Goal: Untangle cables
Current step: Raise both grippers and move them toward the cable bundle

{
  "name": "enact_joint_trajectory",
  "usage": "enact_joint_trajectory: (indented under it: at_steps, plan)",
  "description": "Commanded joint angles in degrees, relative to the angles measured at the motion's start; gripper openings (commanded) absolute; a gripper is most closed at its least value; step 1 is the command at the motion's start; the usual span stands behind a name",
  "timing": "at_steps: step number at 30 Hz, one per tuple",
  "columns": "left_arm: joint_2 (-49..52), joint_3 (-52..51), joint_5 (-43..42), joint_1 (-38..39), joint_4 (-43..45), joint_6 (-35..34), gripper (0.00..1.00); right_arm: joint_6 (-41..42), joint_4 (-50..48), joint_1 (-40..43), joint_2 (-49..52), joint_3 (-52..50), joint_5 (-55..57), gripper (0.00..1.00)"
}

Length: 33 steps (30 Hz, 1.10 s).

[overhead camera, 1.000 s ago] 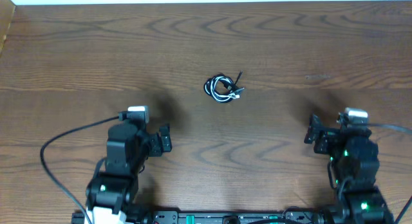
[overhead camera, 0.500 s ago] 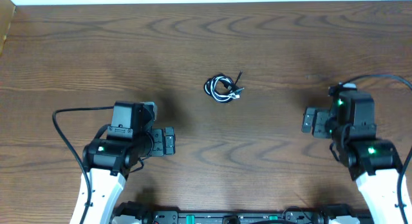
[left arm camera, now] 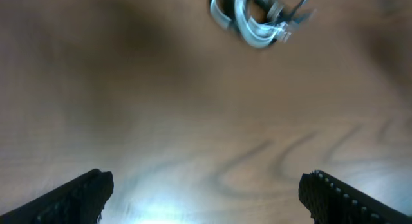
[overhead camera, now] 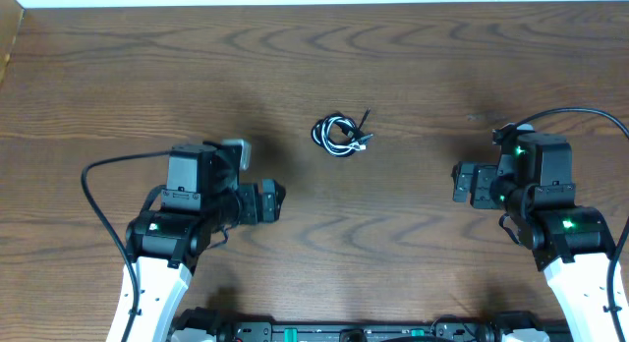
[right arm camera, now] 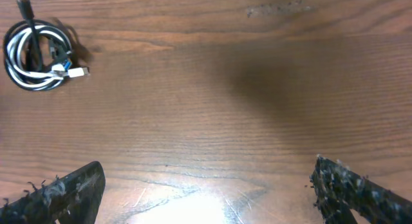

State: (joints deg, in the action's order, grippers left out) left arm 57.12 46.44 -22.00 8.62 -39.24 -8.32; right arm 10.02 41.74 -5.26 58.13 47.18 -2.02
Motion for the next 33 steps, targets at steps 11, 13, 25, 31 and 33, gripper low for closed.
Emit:
enact_joint_trajectory:
  at_steps: [11,13,25,31,33]
  plan:
    - [15.02,15.96,9.64,-0.31,2.56,-3.17,0.98,0.22,-1.22,0.07,-0.2,1.27,-1.4,0.99]
    - [17.7,18.47,8.87,-0.31,1.55,-3.17,0.98,0.22,-1.25,0.07,-0.2,1.27,-1.38,0.99]
    - [20.31,19.08,6.4,-0.31,9.2,-3.17,0.98,0.22,-1.36,0.07,-0.2,1.25,-1.38,0.99]
    - [23.78,18.99,9.22,-0.31,16.13,-3.17,0.98,0.22,-0.87,0.07,-0.2,1.25,-1.4,0.99]
    - [25.88,18.99,9.22,-0.24,16.96,-3.19,0.98,0.22,-0.83,0.07,-0.2,1.25,-1.4,0.99]
